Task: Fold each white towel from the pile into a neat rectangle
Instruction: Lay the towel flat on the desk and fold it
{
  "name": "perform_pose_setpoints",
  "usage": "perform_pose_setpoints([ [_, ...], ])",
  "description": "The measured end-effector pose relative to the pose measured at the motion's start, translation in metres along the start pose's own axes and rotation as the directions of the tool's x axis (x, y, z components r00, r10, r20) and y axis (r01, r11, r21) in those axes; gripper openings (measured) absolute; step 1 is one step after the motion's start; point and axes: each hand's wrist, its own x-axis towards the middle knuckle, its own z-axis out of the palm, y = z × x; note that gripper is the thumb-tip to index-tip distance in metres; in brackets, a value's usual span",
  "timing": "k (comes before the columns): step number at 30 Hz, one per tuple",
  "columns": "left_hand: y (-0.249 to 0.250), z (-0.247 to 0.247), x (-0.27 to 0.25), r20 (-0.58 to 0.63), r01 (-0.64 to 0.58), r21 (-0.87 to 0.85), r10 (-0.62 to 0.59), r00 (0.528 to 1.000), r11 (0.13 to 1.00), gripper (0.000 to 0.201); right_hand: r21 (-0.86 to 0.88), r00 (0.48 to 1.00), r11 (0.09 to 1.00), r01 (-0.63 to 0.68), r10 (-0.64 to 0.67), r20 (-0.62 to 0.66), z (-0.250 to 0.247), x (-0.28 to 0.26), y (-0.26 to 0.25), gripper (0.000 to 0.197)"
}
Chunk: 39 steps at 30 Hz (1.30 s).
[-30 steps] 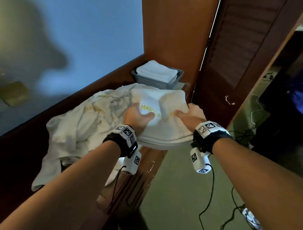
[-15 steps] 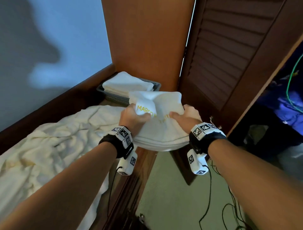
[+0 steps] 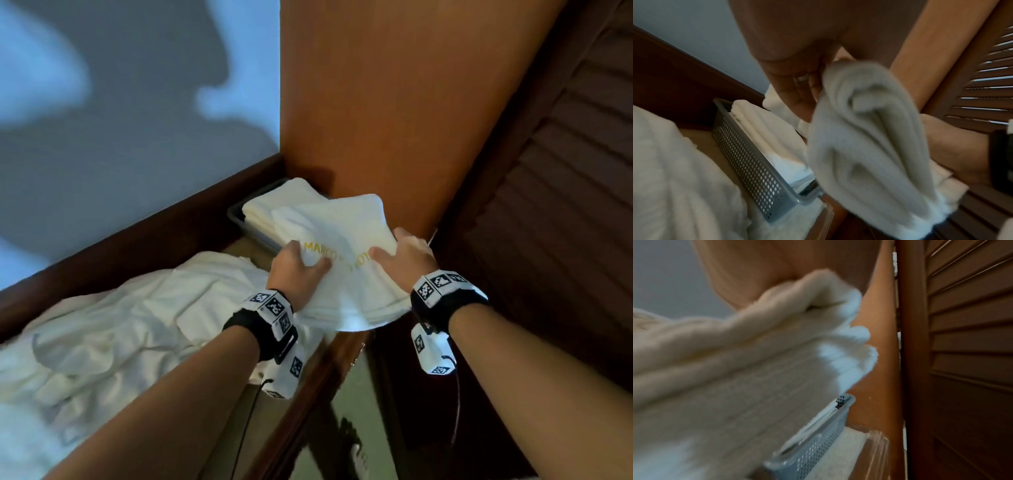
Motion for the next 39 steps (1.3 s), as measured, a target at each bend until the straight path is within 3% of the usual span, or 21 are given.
perform_pose_setpoints([
  [5, -0.008, 0.016, 0.067, 0.021, 0.081, -0.013, -0.080, 0.997, 0.997, 0.028, 0.080, 0.989, 0.991, 0.109, -0.117, 0.095, 0.021, 0.111, -0.001, 0.028],
  [11, -0.003, 0.054, 0.146, -0.107, 0.155, -0.036, -0.158, 0.982, 0.987, 0.030, 0.069, 0.948, 0.958, 0.278, -0.285, 0.140, 0.041, 0.241, -0.005, 0.023],
  [17, -0.006, 0.076, 0.202, -0.303, 0.227, -0.100, -0.247, 0.920, 0.969, 0.027, 0.132, 0.915, 0.921, 0.367, -0.383, 0.130, 0.066, 0.328, -0.021, 0.030],
  [20, -0.019, 0.083, 0.215, -0.348, 0.291, -0.141, -0.323, 0.880, 0.946, 0.024, 0.205, 0.900, 0.905, 0.372, -0.406, 0.160, 0.088, 0.348, -0.022, 0.031],
  [23, -0.048, 0.098, 0.214, -0.174, 0.493, -0.101, -0.504, 0.846, 0.864, 0.032, 0.127, 0.875, 0.949, 0.289, -0.315, 0.367, 0.123, 0.356, 0.001, 0.033],
  [25, -0.062, 0.106, 0.207, -0.085, 0.565, -0.097, -0.573, 0.815, 0.819, 0.039, 0.041, 0.848, 0.974, 0.223, -0.215, 0.485, 0.141, 0.355, 0.023, 0.041],
  [28, -0.066, 0.109, 0.202, -0.098, 0.549, -0.258, -0.587, 0.803, 0.795, 0.027, 0.049, 0.865, 0.979, 0.199, -0.199, 0.460, 0.143, 0.357, 0.038, 0.038],
  [31, -0.060, 0.115, 0.198, -0.111, 0.584, -0.386, -0.664, 0.740, 0.715, 0.021, 0.093, 0.887, 0.974, 0.207, -0.227, 0.403, 0.136, 0.364, 0.045, 0.036],
  [33, -0.061, 0.122, 0.194, -0.068, 0.624, -0.407, -0.703, 0.708, 0.668, 0.023, 0.005, 0.883, 0.978, 0.210, -0.192, 0.429, 0.135, 0.366, 0.055, 0.036],
  [36, -0.064, 0.121, 0.193, -0.089, 0.623, -0.314, -0.675, 0.732, 0.716, 0.049, -0.126, 0.879, 0.959, 0.255, -0.175, 0.444, 0.139, 0.363, 0.065, 0.044],
  [39, -0.063, 0.099, 0.204, -0.317, 0.485, 0.013, -0.457, 0.831, 0.874, 0.079, -0.187, 0.886, 0.881, 0.435, -0.382, 0.262, 0.140, 0.352, 0.056, 0.051],
])
